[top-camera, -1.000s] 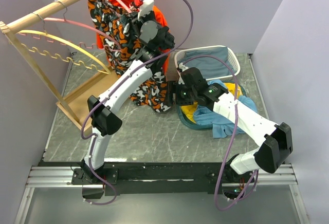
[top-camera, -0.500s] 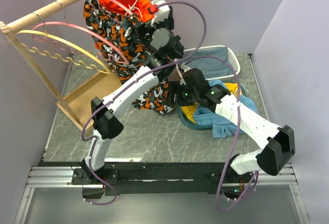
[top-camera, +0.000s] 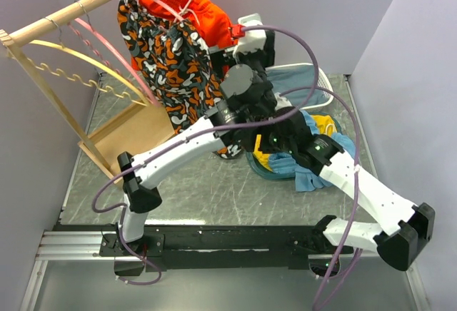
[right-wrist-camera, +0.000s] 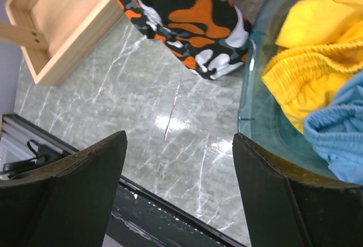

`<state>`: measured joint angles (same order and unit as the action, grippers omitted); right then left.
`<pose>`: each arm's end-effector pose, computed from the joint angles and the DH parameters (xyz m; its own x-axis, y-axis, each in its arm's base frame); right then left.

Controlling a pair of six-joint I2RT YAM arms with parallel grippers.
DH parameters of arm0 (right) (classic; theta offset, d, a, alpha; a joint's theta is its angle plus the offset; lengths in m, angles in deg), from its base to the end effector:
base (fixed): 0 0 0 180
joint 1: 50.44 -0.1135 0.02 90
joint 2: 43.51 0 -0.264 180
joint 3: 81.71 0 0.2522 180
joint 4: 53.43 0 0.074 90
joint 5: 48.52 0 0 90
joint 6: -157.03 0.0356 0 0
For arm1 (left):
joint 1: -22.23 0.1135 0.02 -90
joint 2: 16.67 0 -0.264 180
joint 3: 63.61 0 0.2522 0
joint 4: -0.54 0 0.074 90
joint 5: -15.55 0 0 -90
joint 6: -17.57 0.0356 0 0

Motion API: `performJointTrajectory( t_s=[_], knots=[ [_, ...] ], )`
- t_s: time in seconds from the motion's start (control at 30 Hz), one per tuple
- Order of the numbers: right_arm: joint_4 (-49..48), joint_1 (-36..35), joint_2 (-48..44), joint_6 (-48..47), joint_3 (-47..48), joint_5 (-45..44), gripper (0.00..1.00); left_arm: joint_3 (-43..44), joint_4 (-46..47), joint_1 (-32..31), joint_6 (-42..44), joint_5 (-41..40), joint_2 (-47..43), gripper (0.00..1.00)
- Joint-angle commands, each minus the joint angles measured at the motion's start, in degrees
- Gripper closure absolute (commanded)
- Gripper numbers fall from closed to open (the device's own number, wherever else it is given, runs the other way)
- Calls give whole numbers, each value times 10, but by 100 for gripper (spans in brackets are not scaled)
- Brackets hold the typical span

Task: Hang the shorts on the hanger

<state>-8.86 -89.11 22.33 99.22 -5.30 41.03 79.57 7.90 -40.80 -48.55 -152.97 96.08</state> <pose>0.1959 0.1564 0.3394 -0.6996 0.1224 -0.7039 -0.2919 0.8503 0.4379 0.2141 -0.3439 0.5344 0.1837 -0.1834 -0.9657 -0.2715 0.9348 -0.2292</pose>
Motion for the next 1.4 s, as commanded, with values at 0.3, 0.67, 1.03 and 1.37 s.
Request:
performJointTrajectory(
  t_s=[0.3, 0.67, 1.03, 1.37],
  knots=[
    [-82, 2, -136, 67, -114, -72, 18, -85, -525, -92, -469, 264, -168, 4],
    [-112, 3, -236, 117, -210, -118, 17, -485, -476, -92, -593, 401, -352, 4],
    [-130, 4, -279, 144, -287, -133, 17, -719, -404, -92, -646, 458, -432, 4],
    [-89, 3, -302, 137, -269, -157, 16, -784, -376, -90, -681, 472, -467, 4]
  ],
)
